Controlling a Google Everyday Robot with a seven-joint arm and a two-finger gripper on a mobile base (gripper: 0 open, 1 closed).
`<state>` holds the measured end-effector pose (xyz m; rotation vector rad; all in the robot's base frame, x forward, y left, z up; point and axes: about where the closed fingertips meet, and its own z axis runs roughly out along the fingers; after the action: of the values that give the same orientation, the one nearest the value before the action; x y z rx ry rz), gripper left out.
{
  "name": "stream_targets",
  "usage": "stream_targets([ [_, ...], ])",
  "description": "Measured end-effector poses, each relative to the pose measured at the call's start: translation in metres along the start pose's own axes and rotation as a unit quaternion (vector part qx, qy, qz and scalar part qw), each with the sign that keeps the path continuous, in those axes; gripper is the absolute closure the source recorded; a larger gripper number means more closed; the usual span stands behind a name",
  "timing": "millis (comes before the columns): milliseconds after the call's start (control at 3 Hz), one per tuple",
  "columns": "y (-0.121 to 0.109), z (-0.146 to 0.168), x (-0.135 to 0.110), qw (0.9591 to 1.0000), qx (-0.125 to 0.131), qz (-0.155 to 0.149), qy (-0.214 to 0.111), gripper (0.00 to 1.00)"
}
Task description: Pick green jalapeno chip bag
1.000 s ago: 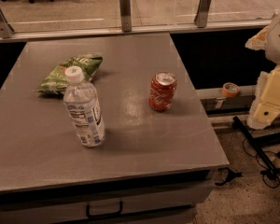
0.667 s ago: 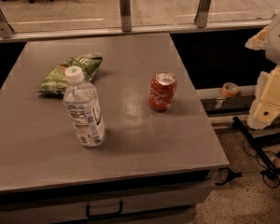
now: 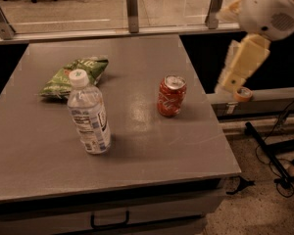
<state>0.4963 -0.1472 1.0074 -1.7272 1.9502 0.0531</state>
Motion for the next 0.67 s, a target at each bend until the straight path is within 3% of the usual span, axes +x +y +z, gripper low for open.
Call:
stream_targets([
  [333,-0.028,0.035,-0.067,0.9953,-0.015,-0.025,-0.093,0.00],
  [667,-0.038,0.074,-0.137,0.9874,-0.021,-0.020,-0.155,0.00],
])
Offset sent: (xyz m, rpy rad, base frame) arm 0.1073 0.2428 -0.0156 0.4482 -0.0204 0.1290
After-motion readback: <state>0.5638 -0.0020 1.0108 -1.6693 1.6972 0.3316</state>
